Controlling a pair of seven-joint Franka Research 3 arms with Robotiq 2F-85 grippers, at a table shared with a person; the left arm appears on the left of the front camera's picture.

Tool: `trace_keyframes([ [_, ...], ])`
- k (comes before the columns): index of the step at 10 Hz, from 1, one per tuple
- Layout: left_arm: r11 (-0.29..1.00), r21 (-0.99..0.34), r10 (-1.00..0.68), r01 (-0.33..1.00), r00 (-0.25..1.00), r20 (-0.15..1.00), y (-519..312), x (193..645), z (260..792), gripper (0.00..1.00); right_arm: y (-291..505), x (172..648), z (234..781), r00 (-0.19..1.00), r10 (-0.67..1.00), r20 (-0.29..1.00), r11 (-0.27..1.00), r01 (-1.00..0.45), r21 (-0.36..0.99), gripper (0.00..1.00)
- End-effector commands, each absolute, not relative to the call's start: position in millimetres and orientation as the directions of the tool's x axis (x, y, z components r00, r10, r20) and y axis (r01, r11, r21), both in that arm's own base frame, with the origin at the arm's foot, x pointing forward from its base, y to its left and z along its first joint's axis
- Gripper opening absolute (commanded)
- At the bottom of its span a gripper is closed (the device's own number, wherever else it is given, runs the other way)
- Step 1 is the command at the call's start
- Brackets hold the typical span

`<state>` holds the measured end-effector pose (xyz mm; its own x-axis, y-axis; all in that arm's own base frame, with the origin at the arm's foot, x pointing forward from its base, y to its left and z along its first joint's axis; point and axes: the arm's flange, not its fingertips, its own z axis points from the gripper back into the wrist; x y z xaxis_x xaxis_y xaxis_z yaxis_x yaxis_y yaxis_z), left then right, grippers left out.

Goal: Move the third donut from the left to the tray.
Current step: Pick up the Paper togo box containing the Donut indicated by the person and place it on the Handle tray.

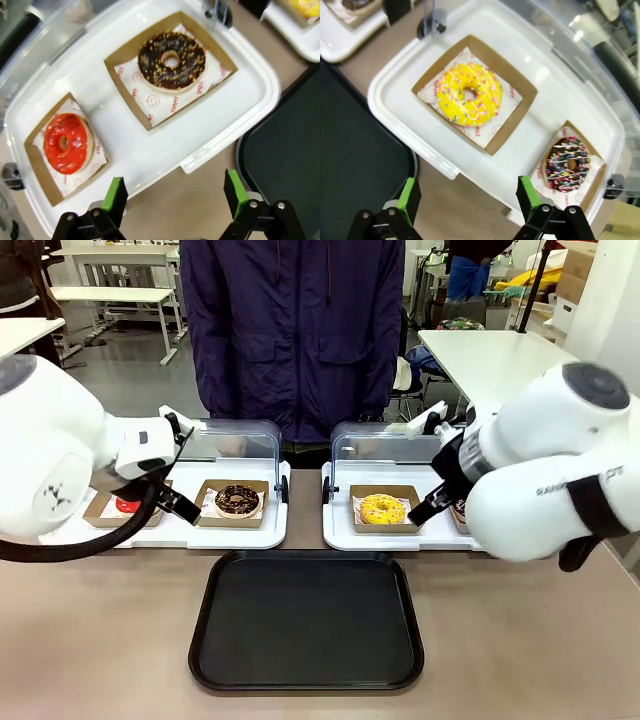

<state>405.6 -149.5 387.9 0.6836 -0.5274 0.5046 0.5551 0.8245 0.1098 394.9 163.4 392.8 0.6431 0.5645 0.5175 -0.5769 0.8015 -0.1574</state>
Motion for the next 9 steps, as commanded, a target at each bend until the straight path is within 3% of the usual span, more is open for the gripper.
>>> trace_keyframes([
  [1, 0.783, 0.025, -0.546, 0.622, 0.667, 0.506, -119, 406, 439, 1.0, 141, 393, 450, 0.634, 0.557, 0.536, 0.788, -0.607, -0.101, 1.0],
  [5, 0.546, -0.144, -0.65, 0.825, 0.526, 0.549, -32, 417, 492, 1.0, 36, 396, 519, 0.552, 0.512, 0.658, 0.725, -0.689, 0.015, 1.0],
  [9, 0.343, -0.117, -0.613, 0.932, 0.317, 0.723, 83, 435, 484, 1.0, -109, 406, 511, 0.379, 0.458, 0.805, 0.579, -0.814, 0.054, 1.0],
])
